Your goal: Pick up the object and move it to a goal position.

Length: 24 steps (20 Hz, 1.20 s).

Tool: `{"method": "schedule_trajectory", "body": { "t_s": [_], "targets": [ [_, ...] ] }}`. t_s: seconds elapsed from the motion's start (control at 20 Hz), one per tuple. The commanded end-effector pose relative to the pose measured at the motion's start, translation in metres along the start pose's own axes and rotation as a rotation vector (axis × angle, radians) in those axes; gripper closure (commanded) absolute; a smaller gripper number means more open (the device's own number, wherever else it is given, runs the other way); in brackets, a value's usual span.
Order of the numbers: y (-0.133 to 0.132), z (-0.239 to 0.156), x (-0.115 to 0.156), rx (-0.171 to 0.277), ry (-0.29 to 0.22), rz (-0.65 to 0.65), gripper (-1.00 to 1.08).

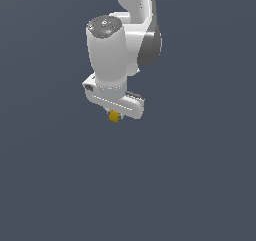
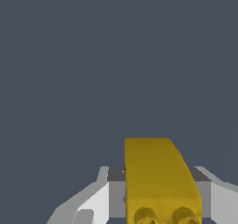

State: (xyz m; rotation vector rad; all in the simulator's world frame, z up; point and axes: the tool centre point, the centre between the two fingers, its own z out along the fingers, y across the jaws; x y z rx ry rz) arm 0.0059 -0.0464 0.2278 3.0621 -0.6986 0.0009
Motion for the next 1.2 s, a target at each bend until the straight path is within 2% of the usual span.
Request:
{"method": "schedule_trajectory", "body": {
  "t_s": [0.0,0.55,1.15],
  "targets": [
    [0.001,-0.024,0.010,0.000,0.000,0.000,1.08],
    [0.002,-0.096,0.043,0.000,0.000,-0.001,1.08],
    [0.002,-0.117,0.055,0.000,-0.001,-0.001,1.08]
  ]
}}
